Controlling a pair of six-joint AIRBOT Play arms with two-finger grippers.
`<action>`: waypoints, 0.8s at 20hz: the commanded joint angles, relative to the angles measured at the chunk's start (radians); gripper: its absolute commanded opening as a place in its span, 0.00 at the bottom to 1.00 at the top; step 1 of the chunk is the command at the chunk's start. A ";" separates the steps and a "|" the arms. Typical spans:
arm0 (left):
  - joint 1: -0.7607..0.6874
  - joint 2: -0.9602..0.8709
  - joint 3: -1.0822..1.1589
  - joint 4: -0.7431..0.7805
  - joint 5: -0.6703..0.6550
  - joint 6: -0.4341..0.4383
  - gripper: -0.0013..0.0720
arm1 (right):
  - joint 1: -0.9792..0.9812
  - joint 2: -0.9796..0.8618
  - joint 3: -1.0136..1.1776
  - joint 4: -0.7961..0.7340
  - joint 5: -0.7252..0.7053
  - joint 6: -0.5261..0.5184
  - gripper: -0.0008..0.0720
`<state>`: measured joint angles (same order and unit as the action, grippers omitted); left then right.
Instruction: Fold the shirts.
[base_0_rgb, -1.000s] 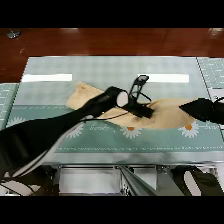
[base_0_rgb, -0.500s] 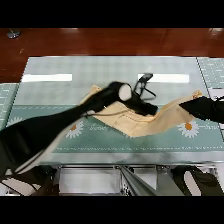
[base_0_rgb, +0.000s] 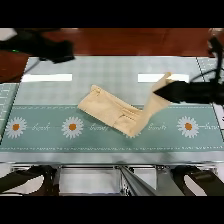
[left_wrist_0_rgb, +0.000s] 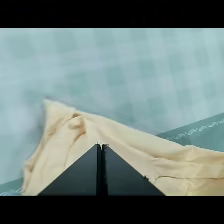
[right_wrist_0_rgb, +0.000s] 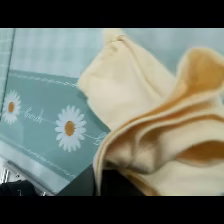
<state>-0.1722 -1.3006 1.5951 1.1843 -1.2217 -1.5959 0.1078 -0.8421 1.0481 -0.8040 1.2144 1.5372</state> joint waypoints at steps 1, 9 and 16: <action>0.158 0.238 -0.062 0.049 -0.071 0.062 0.05 | 0.239 -0.275 0.185 -0.005 -0.151 -0.005 0.04; 0.150 0.633 -0.623 0.020 -0.061 0.029 0.04 | 0.466 -0.917 0.624 -0.005 -0.143 -0.016 0.04; 0.149 0.671 -0.909 -0.084 0.053 0.032 0.05 | 0.474 -1.076 0.748 0.002 -0.191 0.027 0.04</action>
<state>-0.0246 -0.6464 0.7837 1.1603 -1.2331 -1.5669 0.5728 -1.8606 1.7554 -0.8116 1.0634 1.5433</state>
